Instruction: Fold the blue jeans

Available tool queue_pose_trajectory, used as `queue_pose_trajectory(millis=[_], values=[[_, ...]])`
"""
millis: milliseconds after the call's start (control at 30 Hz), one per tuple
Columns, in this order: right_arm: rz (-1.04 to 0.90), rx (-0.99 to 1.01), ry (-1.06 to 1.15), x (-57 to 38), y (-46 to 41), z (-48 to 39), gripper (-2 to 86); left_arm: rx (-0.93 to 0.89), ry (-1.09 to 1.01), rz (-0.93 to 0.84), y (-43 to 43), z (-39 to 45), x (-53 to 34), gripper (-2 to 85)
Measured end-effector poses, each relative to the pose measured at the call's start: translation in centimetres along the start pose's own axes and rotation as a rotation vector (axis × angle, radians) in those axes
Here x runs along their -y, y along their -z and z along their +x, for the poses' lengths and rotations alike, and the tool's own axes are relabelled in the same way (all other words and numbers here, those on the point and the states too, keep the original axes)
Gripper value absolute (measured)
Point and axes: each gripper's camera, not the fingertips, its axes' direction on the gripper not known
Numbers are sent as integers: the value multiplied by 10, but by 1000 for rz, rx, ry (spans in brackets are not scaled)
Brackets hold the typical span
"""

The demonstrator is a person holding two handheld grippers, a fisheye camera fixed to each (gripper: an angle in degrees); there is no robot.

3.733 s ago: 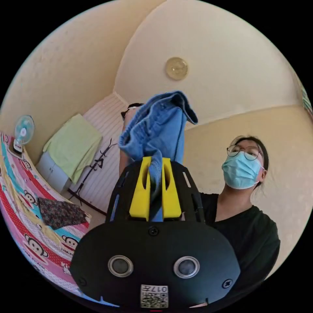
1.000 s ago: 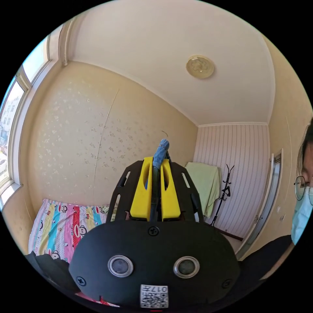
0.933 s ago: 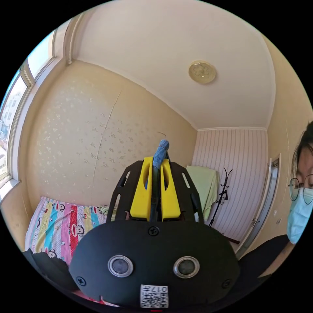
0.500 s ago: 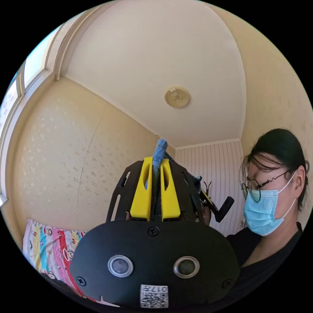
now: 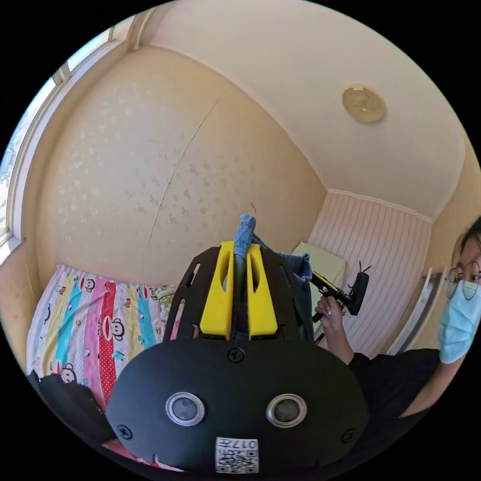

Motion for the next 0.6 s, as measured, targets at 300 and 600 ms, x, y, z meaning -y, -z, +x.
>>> queue_pose_trajectory(millis=[300,600], values=[[-428,8,-346,-133,-412,141,47,321,295,-443,-271,-326,-82,53],[-1104,235,-336,-475,-466,87,59,396,631,-926,-117,-438,-365,70]])
